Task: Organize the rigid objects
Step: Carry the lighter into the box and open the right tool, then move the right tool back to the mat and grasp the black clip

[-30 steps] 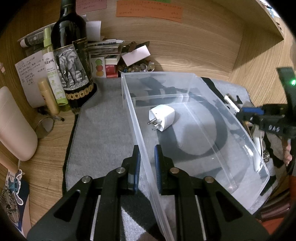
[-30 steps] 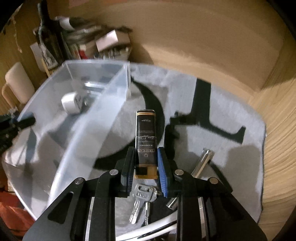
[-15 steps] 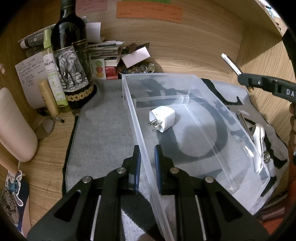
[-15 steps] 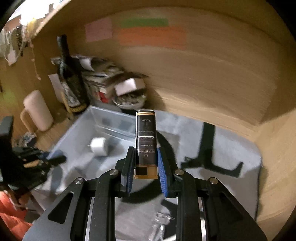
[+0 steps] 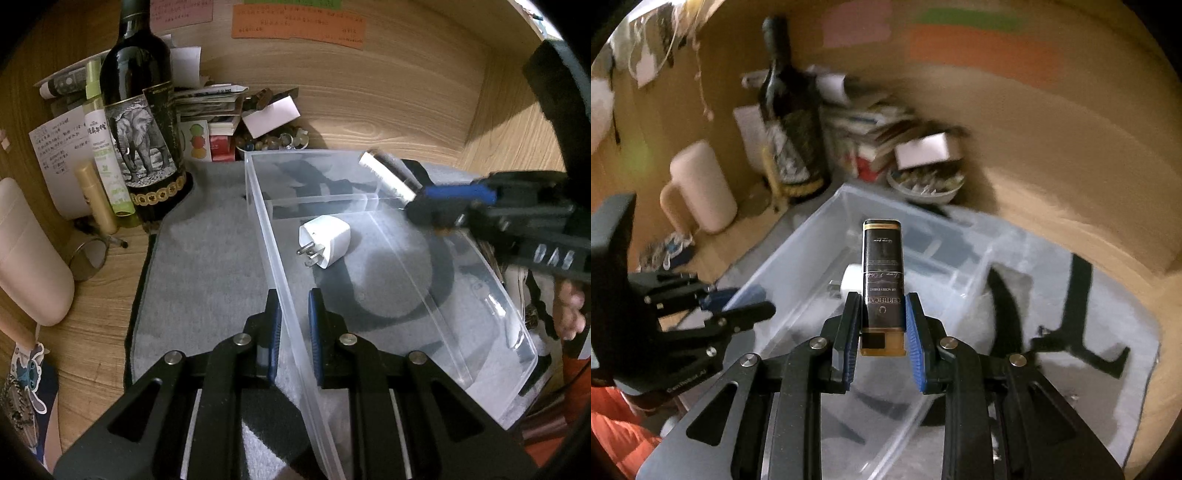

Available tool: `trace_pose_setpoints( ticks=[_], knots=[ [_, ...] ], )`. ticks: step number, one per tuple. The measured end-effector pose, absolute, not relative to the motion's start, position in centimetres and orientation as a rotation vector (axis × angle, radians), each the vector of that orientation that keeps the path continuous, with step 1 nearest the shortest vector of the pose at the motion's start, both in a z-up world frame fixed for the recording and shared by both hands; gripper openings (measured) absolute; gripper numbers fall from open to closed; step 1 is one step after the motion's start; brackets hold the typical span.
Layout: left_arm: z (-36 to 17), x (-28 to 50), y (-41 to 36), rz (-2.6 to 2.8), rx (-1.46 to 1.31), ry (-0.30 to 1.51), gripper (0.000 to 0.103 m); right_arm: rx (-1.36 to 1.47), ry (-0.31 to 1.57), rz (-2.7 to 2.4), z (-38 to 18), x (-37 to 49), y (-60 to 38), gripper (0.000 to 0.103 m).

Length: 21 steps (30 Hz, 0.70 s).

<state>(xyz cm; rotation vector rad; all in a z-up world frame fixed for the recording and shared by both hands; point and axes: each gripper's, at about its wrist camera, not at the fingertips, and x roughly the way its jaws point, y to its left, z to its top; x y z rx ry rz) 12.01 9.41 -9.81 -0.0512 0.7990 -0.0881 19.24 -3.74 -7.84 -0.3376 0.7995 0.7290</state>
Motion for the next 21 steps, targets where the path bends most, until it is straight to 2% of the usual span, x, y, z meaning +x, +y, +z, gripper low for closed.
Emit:
trace_pose_setpoints(
  ticks=[8, 16, 18, 21],
  knots=[
    [-9.8, 12.0, 9.4, -0.088, -0.052, 0.799, 0.014, -0.471, 0.861, 0.787, -10.5, 18.2, -1.2, 0.022],
    [-9.8, 12.0, 9.4, -0.088, -0.052, 0.799, 0.014, -0.463, 0.894, 0.799, -10.8, 18.2, -0.8, 0.022],
    [-9.8, 12.0, 9.4, -0.088, -0.052, 0.799, 0.014, -0.445, 0.889, 0.794, -10.5, 18.3, -1.1, 0.024],
    [-9.8, 12.0, 9.4, -0.089, -0.053, 0.799, 0.014, -0.427, 0.869, 0.780, -9.9, 18.3, -1.5, 0.034]
  ],
)
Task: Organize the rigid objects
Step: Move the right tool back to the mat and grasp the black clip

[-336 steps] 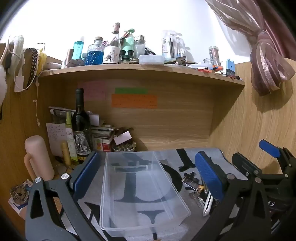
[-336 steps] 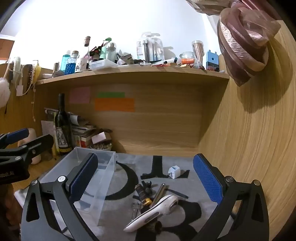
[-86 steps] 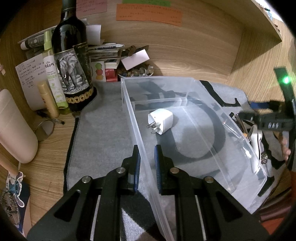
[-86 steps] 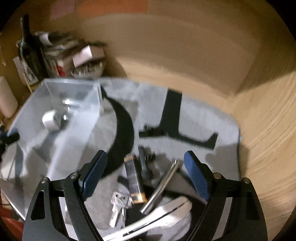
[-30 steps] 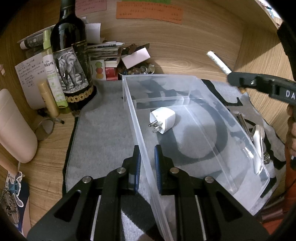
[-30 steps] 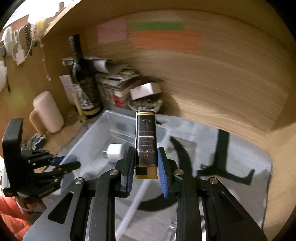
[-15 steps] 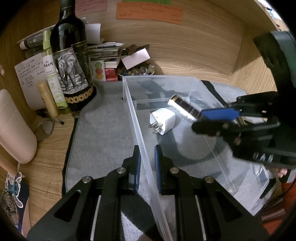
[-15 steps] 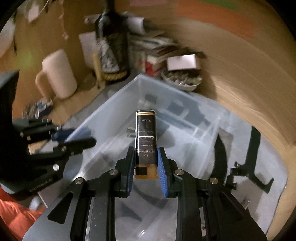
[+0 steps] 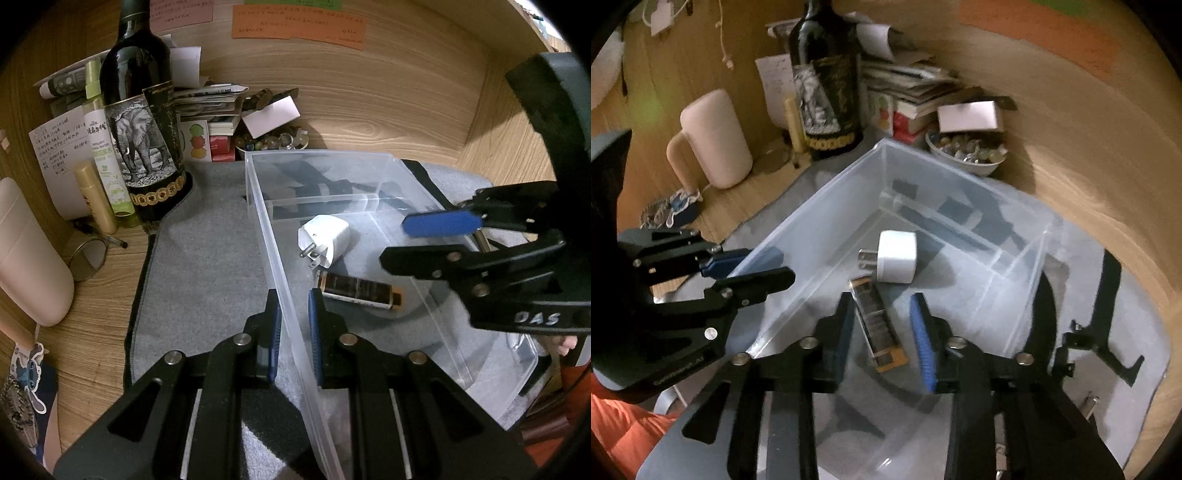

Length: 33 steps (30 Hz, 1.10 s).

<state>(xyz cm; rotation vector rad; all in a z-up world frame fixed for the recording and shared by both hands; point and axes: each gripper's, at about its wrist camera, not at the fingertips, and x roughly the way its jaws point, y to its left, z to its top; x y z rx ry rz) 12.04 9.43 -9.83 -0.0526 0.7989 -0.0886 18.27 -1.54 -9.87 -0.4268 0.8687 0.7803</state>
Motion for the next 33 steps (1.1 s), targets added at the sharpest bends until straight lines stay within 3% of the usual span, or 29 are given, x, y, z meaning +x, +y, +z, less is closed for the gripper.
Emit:
trace_pose_setpoints(
  ticks=[5, 10, 19, 33],
  knots=[
    [-9.9, 12.0, 9.4, -0.088, -0.051, 0.799, 0.014, -0.404, 0.827, 0.751, -8.6, 18.0, -2.6, 0.038],
    [-9.9, 12.0, 9.4, -0.089, -0.051, 0.799, 0.014, -0.376, 0.775, 0.681, -6.8, 18.6, -4.6, 0.050],
    [-9.9, 12.0, 9.5, -0.088, -0.050, 0.800, 0.014, -0.305, 0.785, 0.515, -5.7, 21.6, -9.8, 0.051],
    [-9.8, 12.0, 9.5, -0.088, -0.048, 0.800, 0.015, -0.278, 1.005, 0.385, -12.7, 26.0, -13.7, 0.050]
  ],
)
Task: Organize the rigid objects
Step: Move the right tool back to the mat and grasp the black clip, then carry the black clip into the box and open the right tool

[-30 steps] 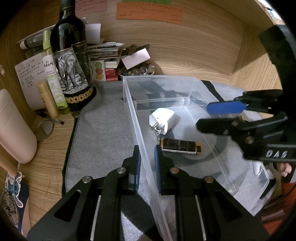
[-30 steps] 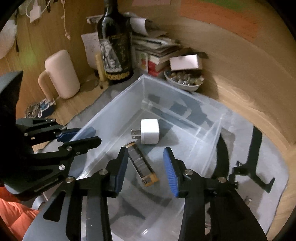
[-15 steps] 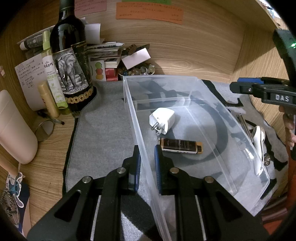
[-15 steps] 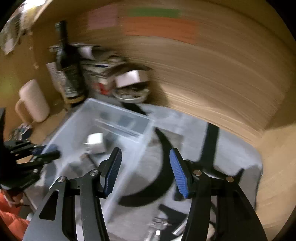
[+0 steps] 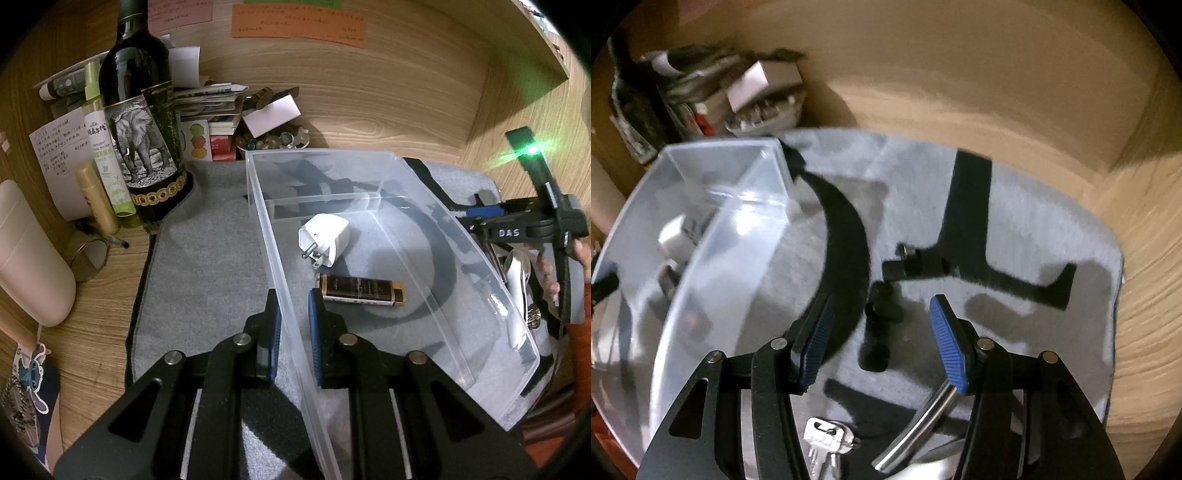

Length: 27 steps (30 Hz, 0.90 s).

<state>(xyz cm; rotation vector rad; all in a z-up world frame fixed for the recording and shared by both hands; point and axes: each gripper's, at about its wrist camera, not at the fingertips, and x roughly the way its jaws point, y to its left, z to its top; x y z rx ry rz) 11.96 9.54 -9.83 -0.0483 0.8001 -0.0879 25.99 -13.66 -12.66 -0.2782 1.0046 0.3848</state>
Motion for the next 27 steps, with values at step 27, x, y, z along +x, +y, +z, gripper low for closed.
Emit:
trace_pose_setpoints(
  ticks=[27],
  knots=[
    [-9.8, 11.9, 9.7, -0.086, -0.056, 0.799, 0.014, -0.297, 0.923, 0.454, -9.6, 23.2, -11.9, 0.022]
  ],
)
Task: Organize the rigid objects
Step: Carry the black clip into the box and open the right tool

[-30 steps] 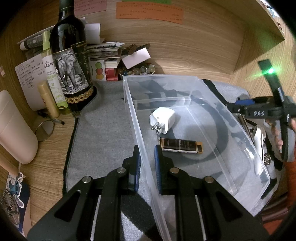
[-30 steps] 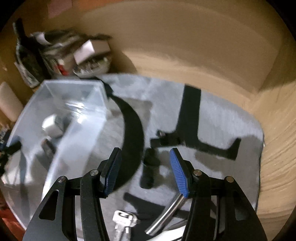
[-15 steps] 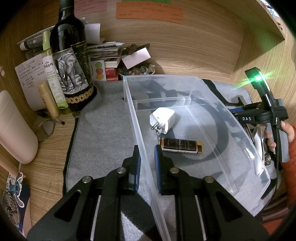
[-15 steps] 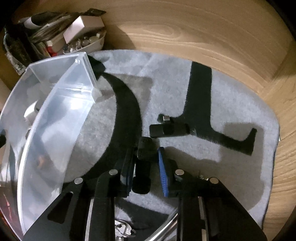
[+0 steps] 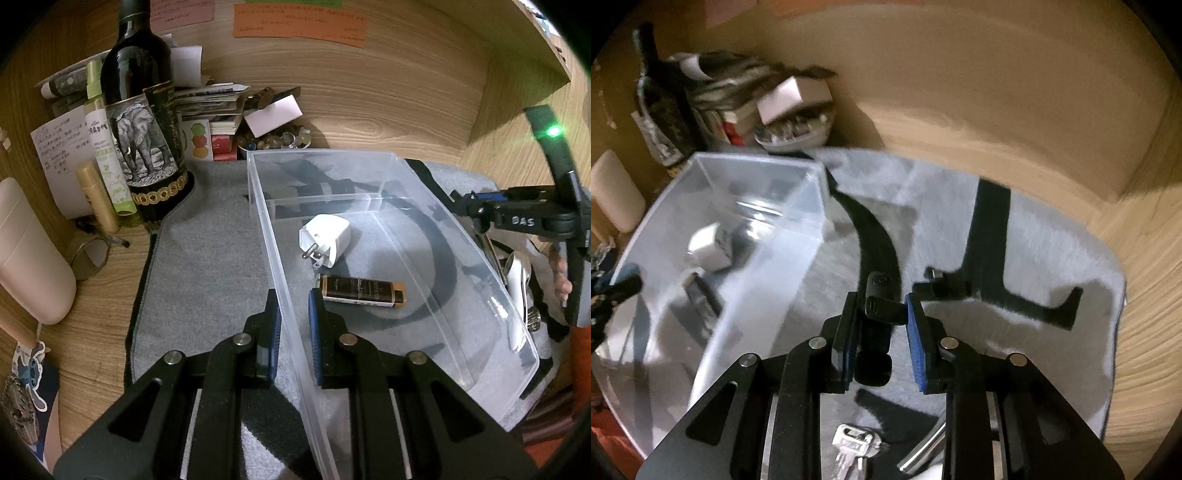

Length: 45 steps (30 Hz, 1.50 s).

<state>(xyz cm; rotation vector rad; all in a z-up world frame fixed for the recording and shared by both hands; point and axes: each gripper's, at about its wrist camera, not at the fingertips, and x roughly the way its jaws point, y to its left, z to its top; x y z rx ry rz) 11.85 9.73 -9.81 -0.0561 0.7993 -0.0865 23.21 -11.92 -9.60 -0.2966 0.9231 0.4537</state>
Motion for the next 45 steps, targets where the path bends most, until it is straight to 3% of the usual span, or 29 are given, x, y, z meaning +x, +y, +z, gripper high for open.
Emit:
trace_pose_setpoints(
  ticks=[18, 45],
  knots=[
    [-9.8, 11.8, 9.7, -0.081, -0.053, 0.800, 0.014, -0.324, 0.767, 0.612, -5.2, 18.6, -7.5, 0.022],
    [-9.8, 11.9, 9.5, -0.078, -0.052, 0.800, 0.014, -0.384, 0.904, 0.770, -10.1, 15.4, -2.4, 0.025]
  ],
)
